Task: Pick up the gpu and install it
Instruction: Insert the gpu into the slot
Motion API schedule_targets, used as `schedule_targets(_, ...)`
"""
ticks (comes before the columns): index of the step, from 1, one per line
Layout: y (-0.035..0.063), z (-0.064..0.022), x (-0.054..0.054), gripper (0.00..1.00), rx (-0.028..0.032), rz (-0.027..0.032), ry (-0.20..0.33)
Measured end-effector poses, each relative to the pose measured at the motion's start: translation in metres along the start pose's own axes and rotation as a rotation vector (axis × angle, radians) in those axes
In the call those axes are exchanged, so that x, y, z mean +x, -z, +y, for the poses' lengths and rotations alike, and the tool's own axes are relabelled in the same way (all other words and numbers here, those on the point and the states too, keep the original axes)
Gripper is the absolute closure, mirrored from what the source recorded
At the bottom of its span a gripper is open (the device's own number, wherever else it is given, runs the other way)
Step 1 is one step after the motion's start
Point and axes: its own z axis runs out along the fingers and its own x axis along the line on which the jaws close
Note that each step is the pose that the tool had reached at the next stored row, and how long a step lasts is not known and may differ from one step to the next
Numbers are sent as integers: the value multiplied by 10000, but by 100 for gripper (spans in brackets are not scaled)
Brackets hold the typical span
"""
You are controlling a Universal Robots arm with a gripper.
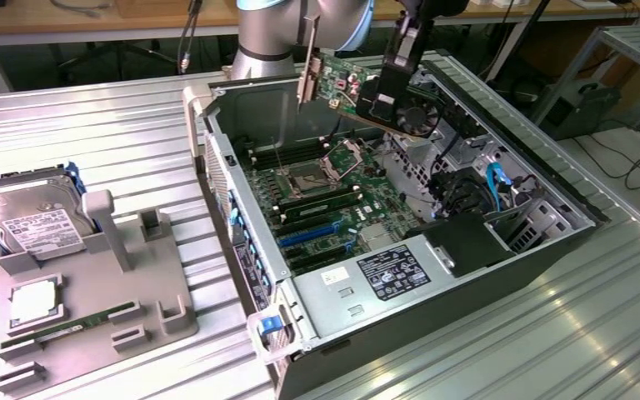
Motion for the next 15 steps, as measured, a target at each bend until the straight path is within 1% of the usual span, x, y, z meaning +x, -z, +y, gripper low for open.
schedule_targets(6,0,0,0,73,-11,9,499)
schedule_targets(7,0,0,0,73,-19,16,874)
schedule_targets(8,0,0,0,73,-22,19,1024)
schedule_targets(15,0,0,0,73,-36,32,1697)
